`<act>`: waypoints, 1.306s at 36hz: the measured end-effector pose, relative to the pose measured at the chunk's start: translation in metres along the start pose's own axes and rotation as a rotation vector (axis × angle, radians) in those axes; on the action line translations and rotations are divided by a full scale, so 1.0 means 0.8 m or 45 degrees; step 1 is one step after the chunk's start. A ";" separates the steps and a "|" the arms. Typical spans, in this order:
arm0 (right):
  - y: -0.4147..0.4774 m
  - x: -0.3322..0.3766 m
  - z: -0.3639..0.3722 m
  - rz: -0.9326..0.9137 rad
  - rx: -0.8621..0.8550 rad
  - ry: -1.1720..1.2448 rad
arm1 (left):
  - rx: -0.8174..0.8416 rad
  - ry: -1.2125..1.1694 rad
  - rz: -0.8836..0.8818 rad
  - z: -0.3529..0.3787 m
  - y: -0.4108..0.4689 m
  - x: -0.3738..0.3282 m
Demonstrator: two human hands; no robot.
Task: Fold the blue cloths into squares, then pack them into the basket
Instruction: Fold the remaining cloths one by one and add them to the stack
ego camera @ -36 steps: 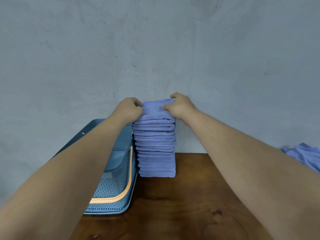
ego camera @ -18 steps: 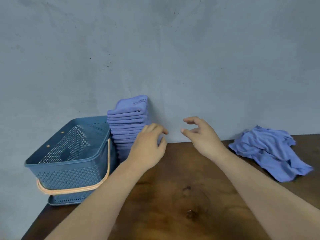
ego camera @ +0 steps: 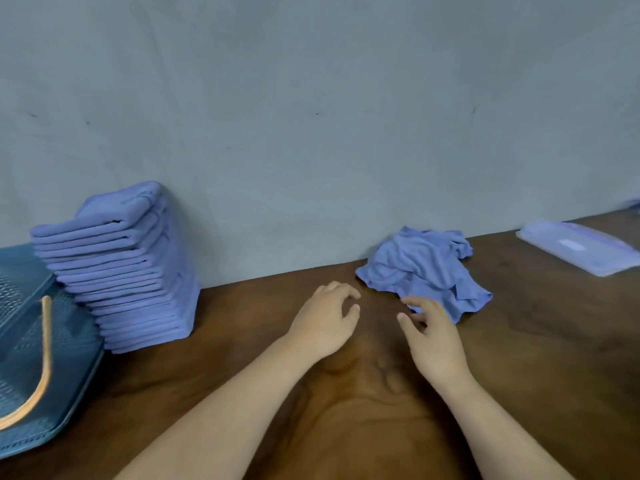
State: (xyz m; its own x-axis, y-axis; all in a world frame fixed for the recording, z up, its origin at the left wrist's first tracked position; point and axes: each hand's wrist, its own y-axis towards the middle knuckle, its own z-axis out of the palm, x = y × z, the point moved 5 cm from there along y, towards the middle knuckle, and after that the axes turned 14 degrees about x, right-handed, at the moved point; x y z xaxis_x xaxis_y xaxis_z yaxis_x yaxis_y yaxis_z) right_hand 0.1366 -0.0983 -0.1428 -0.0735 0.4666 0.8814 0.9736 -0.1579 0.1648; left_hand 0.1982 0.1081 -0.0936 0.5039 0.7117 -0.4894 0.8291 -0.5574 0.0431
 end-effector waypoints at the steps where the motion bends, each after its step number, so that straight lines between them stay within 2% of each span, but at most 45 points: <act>1: 0.002 -0.007 -0.009 0.014 -0.027 0.060 | 0.012 0.016 0.010 0.004 0.020 -0.008; 8: 0.016 -0.034 -0.040 0.012 -0.228 0.234 | -0.003 0.100 0.042 0.031 0.144 -0.047; 15: 0.033 -0.039 -0.040 -0.055 -0.251 0.223 | 0.062 0.399 -0.096 0.034 0.224 -0.064; 20: 0.036 -0.047 -0.044 -0.064 -0.246 0.234 | 0.087 0.378 -0.143 0.029 0.224 -0.067; 28: 0.031 -0.039 -0.040 -0.048 -0.271 0.225 | -0.053 0.443 -0.097 0.012 0.205 -0.034; 33: 0.032 -0.031 -0.042 -0.108 -0.249 0.119 | 0.057 0.347 -0.082 0.026 0.211 -0.040; 39: 0.027 -0.046 -0.040 -0.083 -0.280 0.121 | 0.020 0.457 -0.154 0.045 0.214 -0.039; 43: 0.030 -0.039 -0.039 -0.104 -0.271 0.111 | 0.020 0.337 -0.102 0.035 0.225 -0.042; 47: 0.035 -0.034 -0.041 -0.109 -0.273 0.102 | 0.008 0.460 -0.148 0.026 0.238 -0.045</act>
State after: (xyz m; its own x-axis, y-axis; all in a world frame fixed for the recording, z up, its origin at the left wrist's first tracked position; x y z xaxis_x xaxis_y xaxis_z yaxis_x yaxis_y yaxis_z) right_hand 0.1591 -0.1437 -0.1475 -0.1791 0.4175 0.8909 0.8954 -0.3061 0.3234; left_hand 0.3332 -0.0324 -0.0858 0.4601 0.8748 -0.1520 0.8850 -0.4656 -0.0009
